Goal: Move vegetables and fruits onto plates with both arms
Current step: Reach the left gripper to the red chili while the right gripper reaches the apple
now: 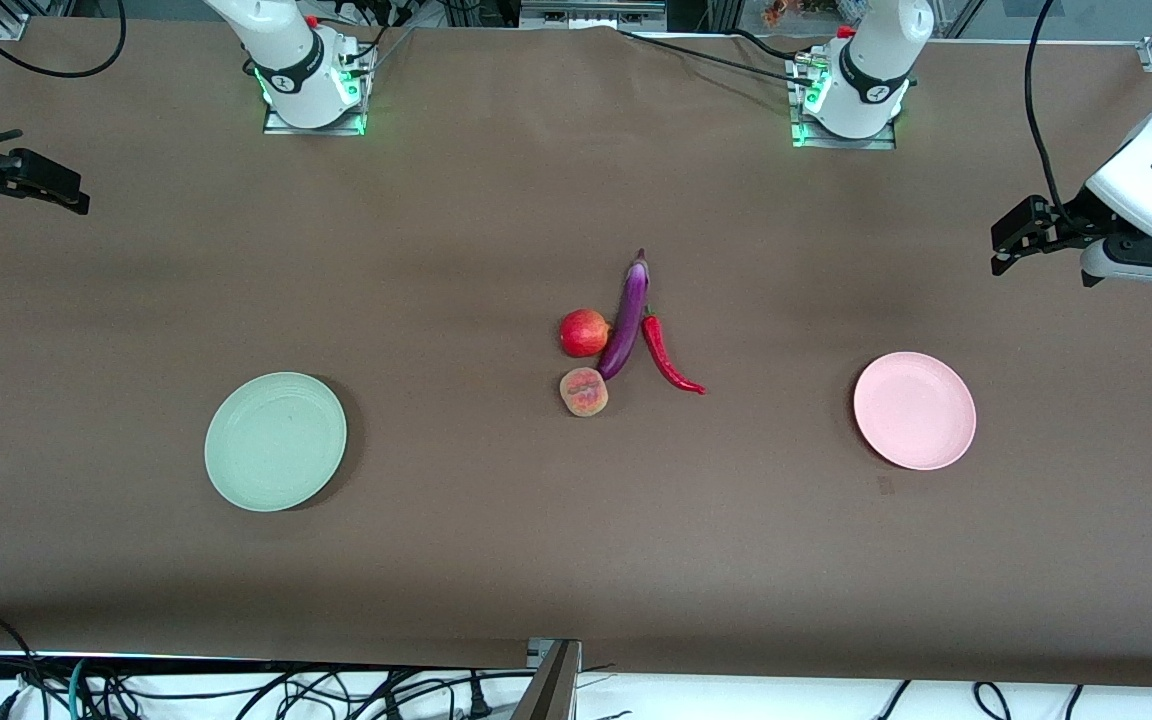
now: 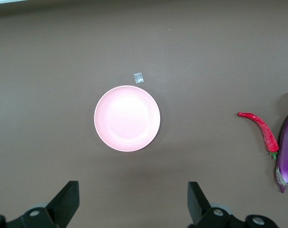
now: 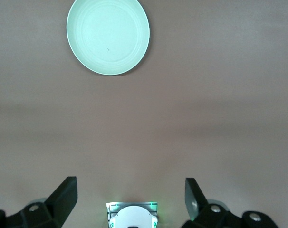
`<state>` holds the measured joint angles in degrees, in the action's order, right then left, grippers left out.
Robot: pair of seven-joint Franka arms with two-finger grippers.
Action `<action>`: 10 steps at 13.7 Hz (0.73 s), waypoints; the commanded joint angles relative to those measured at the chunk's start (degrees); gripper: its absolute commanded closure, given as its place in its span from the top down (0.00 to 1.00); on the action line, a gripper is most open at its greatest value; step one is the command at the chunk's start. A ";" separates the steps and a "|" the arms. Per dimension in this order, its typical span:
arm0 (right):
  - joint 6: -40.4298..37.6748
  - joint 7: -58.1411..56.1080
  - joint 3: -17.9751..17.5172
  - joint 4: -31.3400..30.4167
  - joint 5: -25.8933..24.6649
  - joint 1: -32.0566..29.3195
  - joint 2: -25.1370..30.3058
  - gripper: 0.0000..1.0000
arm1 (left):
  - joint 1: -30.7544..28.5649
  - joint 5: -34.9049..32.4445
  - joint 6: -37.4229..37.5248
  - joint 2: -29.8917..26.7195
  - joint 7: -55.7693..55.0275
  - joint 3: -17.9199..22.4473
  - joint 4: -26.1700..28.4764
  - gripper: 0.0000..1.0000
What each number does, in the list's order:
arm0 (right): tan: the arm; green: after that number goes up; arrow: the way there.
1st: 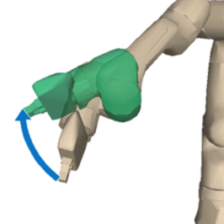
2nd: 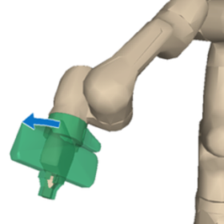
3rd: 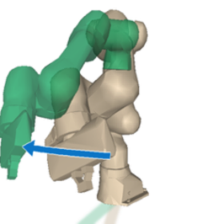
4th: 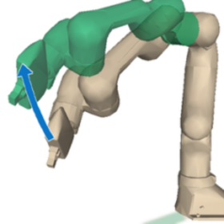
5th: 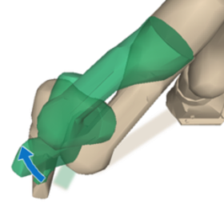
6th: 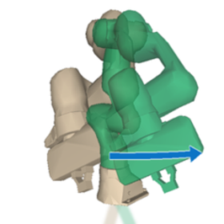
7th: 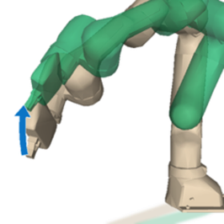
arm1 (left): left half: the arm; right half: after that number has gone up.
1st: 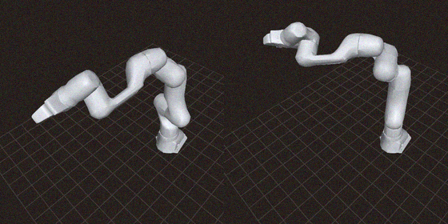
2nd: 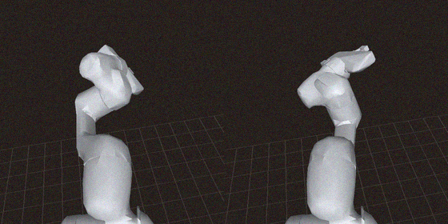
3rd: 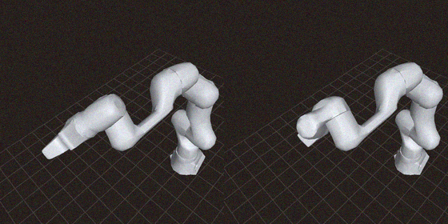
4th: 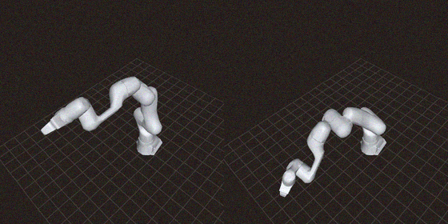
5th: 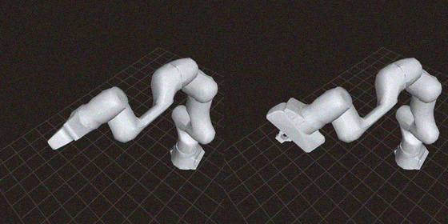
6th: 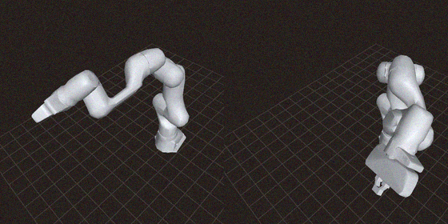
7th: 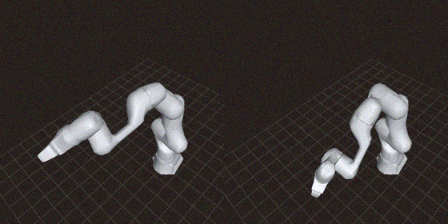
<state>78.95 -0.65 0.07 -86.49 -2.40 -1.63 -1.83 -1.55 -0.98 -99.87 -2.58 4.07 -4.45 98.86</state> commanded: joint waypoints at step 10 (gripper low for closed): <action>-0.20 -0.84 -0.15 1.32 0.29 -0.65 -0.63 1.00 | -0.12 -1.48 3.61 1.87 0.15 -0.39 -1.56 1.00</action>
<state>78.97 -0.65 0.08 -86.49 -2.40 -1.64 -1.83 -1.55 -0.98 -98.58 -2.38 4.07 -4.45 98.86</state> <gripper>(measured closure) 0.000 0.000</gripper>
